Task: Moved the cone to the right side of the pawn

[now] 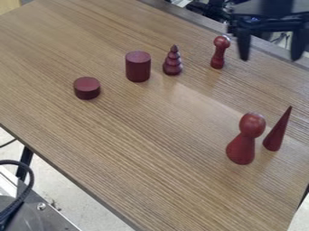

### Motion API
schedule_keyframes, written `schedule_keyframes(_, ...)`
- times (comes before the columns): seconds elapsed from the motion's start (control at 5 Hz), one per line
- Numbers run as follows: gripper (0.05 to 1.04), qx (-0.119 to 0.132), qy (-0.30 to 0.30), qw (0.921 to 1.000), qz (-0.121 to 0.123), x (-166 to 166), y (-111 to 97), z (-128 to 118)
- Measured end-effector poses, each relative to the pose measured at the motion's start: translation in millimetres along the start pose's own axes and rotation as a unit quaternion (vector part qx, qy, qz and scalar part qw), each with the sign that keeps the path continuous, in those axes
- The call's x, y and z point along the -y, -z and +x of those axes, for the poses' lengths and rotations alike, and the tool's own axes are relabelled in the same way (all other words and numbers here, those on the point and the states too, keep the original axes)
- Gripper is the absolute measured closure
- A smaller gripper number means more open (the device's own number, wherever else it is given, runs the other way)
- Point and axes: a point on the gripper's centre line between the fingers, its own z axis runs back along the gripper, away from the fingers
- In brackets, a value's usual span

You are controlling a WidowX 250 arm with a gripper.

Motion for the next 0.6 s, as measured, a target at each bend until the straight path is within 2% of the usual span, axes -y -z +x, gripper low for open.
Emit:
schedule_keyframes(0.2, 0.084, 0.009, -0.028, 0.9980, 0.056, -31.7, -12.2, -10.5)
schedule_keyframes(0.4, 0.084, 0.020, -0.025, 0.9952, 0.093, -52.0, -12.5, -10.8)
schedule_keyframes(0.6, 0.084, 0.017, -0.016, 0.9938, 0.108, -62.9, -6.6, -7.9)
